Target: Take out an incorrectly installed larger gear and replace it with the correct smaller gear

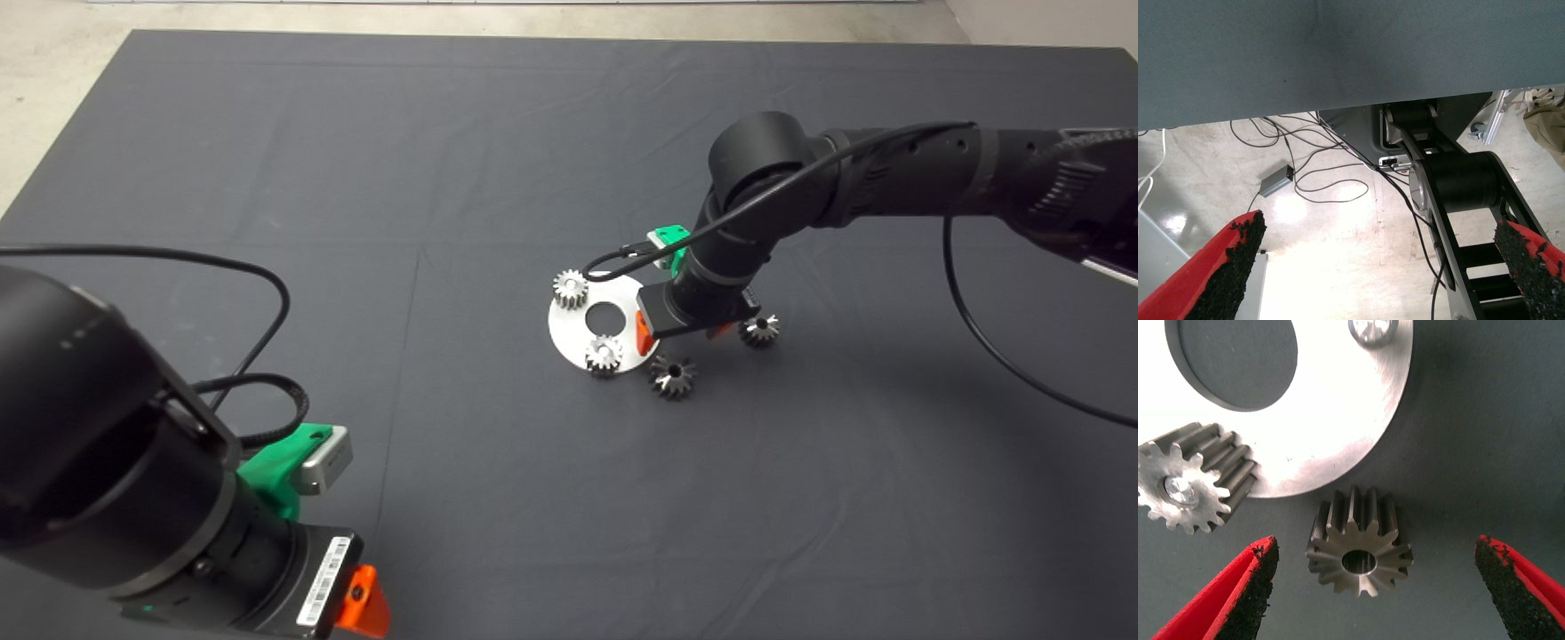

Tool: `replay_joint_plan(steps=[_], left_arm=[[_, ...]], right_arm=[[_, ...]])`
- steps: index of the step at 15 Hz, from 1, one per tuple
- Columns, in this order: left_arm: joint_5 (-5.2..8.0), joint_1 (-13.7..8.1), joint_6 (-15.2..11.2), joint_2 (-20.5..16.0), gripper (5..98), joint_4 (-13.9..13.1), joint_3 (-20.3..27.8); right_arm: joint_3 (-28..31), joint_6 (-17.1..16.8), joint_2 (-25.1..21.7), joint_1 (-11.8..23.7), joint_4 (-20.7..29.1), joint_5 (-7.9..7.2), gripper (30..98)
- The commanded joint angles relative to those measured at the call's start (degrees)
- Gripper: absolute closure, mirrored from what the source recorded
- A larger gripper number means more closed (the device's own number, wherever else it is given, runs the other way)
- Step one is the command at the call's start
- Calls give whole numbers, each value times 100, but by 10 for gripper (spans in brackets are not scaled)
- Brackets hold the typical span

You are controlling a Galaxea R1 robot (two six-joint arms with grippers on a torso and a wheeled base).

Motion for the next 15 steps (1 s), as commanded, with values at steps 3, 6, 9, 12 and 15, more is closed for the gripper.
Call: replay_joint_plan(steps=[3,6,9,12,15], left_arm=[[-9,-70,19,-7,153,19,44],[-18,-70,19,13,153,19,26],[-18,-70,19,2,153,19,44],[-18,-70,19,2,153,19,44],[-27,-70,17,17,153,19,35]], right_arm=[[-73,-85,-611,182,767,-730,505],[-46,-85,-760,182,890,-730,505],[-11,-94,-771,182,899,-730,505],[-51,-204,-841,182,899,-730,505],[-96,-293,-1023,182,899,-730,505]])
